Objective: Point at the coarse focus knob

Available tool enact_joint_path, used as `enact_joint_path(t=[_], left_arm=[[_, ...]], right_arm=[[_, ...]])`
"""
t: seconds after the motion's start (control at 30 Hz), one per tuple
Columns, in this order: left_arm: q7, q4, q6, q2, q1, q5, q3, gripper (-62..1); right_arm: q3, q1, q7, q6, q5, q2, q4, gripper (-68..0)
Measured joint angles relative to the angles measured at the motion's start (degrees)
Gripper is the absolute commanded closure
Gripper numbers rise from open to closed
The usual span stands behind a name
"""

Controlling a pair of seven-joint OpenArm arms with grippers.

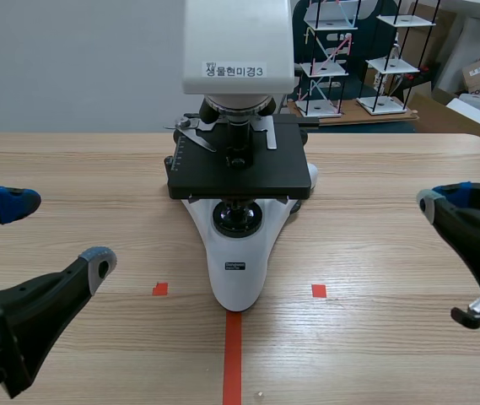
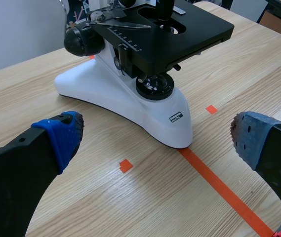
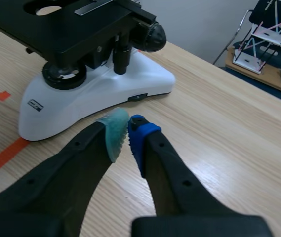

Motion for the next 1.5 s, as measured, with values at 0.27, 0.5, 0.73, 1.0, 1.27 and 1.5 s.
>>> enact_joint_path(t=[0.27,0.5,0.73,1.0,1.27,1.5], left_arm=[[0.0,0.0,0.0,0.0,0.0,0.0,0.0,-62.3],[0.0,0.0,0.0,0.0,0.0,0.0,0.0,-62.3],[0.0,0.0,0.0,0.0,0.0,0.0,0.0,-62.3],[0.0,0.0,0.0,0.0,0.0,0.0,0.0,-62.3],[0.0,0.0,0.0,0.0,0.0,0.0,0.0,-62.3],[0.0,0.0,0.0,0.0,0.0,0.0,0.0,-62.3]], right_arm=[[0.0,10.9,-0.6,0.1,0.0,4.6,-3.7,-0.9],[-3.1,24.5,-0.6,0.1,0.0,9.4,-12.7,-0.9],[-13.6,39.1,-0.4,0.1,0.0,13.8,-19.6,-0.9],[-28.1,55.4,-2.1,0.1,-1.2,14.2,-26.3,-0.9],[-41.0,68.1,-2.2,0.1,-1.3,13.6,-32.7,-0.9],[-50.4,77.2,-3.2,0.1,-1.6,10.5,-38.2,-0.9]])
